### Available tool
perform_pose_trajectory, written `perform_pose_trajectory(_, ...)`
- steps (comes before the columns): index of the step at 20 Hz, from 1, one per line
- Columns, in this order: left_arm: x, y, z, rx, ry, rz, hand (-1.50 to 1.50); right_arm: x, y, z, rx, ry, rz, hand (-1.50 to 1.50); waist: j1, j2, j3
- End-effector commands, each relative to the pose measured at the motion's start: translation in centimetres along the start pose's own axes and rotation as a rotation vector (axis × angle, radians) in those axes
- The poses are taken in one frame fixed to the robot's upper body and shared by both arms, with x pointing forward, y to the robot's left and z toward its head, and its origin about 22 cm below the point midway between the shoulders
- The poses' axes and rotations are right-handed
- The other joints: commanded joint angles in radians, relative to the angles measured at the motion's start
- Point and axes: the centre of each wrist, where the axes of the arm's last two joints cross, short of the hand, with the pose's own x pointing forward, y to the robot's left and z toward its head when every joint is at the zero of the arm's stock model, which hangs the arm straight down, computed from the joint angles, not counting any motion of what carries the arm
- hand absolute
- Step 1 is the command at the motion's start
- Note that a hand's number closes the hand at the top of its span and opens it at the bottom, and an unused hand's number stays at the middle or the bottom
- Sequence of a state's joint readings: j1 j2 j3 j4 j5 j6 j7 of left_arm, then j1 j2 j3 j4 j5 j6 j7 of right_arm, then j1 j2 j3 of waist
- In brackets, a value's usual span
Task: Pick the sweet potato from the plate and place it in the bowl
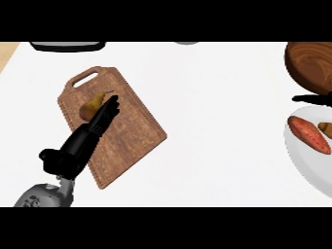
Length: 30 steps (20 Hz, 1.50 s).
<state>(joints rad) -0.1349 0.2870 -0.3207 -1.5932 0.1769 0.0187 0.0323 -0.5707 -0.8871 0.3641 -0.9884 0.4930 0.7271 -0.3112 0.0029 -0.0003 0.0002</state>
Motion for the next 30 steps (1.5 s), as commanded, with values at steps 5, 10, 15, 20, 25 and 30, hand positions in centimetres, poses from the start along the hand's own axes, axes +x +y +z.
perform_pose_trajectory(5, 0.9, -1.0, -2.1, 0.001, 0.003, -0.006, 0.0, -1.6, 1.5, -0.5, -0.1, 0.027, 0.06, -1.5, 0.002, 0.003, 0.0)
perform_pose_trajectory(10, -1.1, -1.5, -0.8, -0.001, 0.002, -0.01, 0.0, -2.0, 2.7, -2.1, -0.092, 0.06, 0.048, -1.5, 0.004, 0.002, 0.0)
perform_pose_trajectory(15, -0.8, -0.8, 1.0, -0.015, -0.001, -0.006, 0.0, -3.5, 2.5, -2.5, -0.056, 0.093, 0.028, -1.5, 0.01, 0.002, 0.0)
perform_pose_trajectory(20, 0.9, 0.5, -1.0, 0.004, -0.006, -0.003, 0.0, -2.7, 5.8, -6.4, -0.043, 0.084, 0.012, -1.5, 0.01, 0.004, 0.0)
perform_pose_trajectory(25, -0.1, 1.7, -0.7, -0.001, 0.009, 0.003, 0.0, -5.0, 7.3, -4.8, -0.05, 0.058, 0.027, -1.5, 0.003, 0.003, 0.0)
perform_pose_trajectory(30, 0.8, -0.2, -0.5, -0.028, -0.01, 0.012, 0.0, -4.4, 3.8, -5.5, -0.143, -0.055, 0.008, 1.5, 0.016, 0.006, 0.001)
